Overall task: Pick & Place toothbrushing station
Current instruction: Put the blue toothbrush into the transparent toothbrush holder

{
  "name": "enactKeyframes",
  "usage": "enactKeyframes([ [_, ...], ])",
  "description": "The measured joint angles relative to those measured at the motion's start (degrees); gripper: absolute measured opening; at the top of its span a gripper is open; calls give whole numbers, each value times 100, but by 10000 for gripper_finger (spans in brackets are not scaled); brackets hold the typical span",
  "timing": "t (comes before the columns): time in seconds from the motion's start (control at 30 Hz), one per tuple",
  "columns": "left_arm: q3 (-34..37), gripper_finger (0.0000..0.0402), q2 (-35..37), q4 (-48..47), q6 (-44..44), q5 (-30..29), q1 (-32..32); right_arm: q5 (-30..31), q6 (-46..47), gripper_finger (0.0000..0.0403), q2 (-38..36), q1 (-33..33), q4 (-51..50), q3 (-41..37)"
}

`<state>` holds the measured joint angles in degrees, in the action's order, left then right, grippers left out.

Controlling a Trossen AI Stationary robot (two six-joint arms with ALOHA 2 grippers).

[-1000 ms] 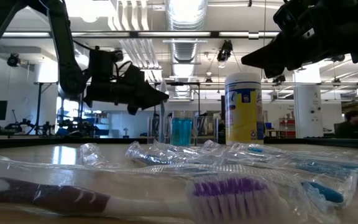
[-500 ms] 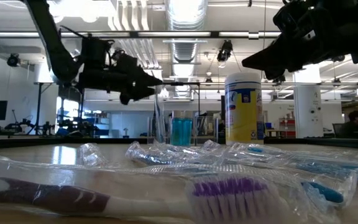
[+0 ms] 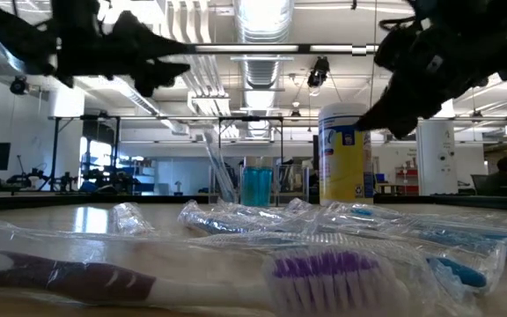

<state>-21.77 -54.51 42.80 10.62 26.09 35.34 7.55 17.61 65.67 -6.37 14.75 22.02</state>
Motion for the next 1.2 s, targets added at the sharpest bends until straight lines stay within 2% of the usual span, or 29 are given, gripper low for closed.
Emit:
enactKeyframes([
  [0.13, 398, 279, 985, -140, 115, 3, -276, 5, 557, 8, 24, -55, -1459, 586],
  [0.23, 689, 243, 1475, -162, 233, 0, -568, -9, 918, 9, 73, -95, -2291, 915],
  [0.4, 1122, 129, 1859, -180, 64, -4, -1110, -210, 1666, 27, 203, -162, -2986, 1192],
  [0.5, 1302, 44, 1882, -178, -195, -5, -1417, -561, 2219, 62, 371, -166, -3104, 1246],
  [0.57, 1398, 13, 1868, -128, -369, -15, -1612, -778, 2561, 92, 531, -166, -3086, 1261],
  [0.73, 1542, 5, 1868, 50, -465, -168, -1883, -1048, 3221, 168, 1208, -207, -3119, 1381],
  [0.87, 1544, 5, 1868, 105, -467, -201, -1907, -1063, 3448, 208, 1824, -293, -3104, 1670],
  [1.03, 1544, 3, 1866, 119, -520, -205, -1906, -1060, 3452, 221, 2639, -440, -3141, 2254],
  [1.2, 1542, 3, 1866, 123, -555, -203, -1907, -981, 3369, 212, 3331, -541, -3870, 2883],
])
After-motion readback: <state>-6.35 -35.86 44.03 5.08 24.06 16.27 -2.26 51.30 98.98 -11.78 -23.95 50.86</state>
